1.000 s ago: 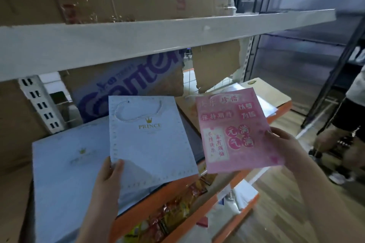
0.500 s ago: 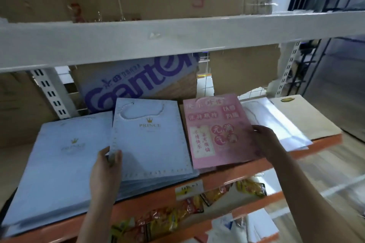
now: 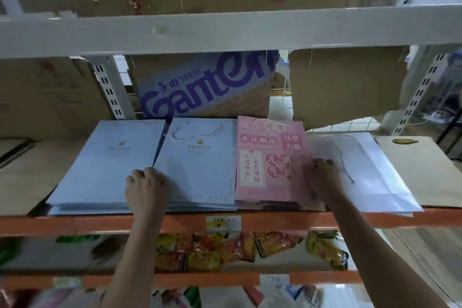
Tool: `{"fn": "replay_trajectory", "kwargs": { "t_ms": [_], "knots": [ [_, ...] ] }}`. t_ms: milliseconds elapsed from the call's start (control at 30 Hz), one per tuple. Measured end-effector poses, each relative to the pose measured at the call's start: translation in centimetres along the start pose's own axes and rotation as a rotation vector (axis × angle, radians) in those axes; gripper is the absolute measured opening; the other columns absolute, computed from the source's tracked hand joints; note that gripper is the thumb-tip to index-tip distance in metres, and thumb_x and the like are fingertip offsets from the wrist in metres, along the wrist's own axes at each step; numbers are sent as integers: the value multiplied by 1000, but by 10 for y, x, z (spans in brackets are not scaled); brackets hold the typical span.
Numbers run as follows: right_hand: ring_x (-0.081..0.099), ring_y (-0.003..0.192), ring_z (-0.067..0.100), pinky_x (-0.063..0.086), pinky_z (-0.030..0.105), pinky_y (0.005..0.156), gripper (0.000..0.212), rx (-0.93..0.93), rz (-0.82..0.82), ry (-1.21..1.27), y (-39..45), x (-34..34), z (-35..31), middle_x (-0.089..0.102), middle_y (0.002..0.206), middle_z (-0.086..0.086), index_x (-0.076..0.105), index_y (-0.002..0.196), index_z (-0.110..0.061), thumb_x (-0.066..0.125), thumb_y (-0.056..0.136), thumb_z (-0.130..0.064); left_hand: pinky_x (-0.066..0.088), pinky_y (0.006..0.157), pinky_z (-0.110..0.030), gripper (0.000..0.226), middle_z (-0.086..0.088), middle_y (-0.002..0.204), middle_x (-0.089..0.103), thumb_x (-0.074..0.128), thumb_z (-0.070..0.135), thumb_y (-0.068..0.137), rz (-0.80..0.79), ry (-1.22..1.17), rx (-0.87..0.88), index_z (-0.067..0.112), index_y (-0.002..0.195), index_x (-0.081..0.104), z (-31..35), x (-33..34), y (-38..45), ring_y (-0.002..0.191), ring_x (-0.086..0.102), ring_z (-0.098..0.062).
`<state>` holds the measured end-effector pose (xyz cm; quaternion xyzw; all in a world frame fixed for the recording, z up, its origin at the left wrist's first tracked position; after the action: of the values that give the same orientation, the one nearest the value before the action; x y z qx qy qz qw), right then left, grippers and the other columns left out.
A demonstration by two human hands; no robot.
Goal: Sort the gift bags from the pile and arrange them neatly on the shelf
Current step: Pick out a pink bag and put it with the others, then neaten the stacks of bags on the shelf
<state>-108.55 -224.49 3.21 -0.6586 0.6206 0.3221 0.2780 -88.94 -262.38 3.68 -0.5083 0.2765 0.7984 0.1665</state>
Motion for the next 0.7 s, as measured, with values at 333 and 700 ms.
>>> {"fn": "replay_trajectory", "kwargs": {
  "t_ms": [333,700],
  "knots": [
    [50,107,50,39,49,94,55,-253,67,-132,-7,12,-50,55,111,38,58,114,9,35,83,-30,42,88,-44,36,-19,123,56,41,28,98,21,2,115,9,125,56,-35,-40,8,114,49,-36],
    [38,127,31,35,38,103,38,-631,-185,-122,-138,165,-271,47,135,14,47,133,-6,44,96,-16,41,82,-36,31,-8,118,59,40,30,97,2,272,181,14,117,57,-194,-119,34,110,51,-28]
  ]
}}
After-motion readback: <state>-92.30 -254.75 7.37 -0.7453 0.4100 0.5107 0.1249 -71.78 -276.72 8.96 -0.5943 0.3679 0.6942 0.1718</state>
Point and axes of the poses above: each hand's wrist, its own y-axis towards the middle knuckle, its own x-axis out of the palm, z = x × y, the point moved 10 cm from there along y, towards the middle knuckle
